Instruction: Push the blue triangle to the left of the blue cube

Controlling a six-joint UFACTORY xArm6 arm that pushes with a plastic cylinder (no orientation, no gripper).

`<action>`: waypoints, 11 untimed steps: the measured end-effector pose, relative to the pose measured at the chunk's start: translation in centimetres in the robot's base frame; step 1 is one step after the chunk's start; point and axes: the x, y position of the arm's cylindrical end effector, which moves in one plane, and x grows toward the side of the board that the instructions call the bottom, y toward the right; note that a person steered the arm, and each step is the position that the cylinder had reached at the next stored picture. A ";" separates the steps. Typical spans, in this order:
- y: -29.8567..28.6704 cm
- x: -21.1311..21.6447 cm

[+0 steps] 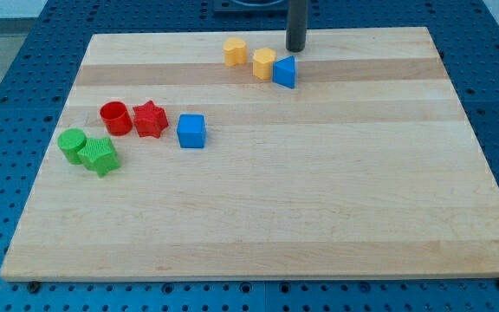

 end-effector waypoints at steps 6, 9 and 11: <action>-6.8 8.1; -15.7 15.8; -20.7 19.5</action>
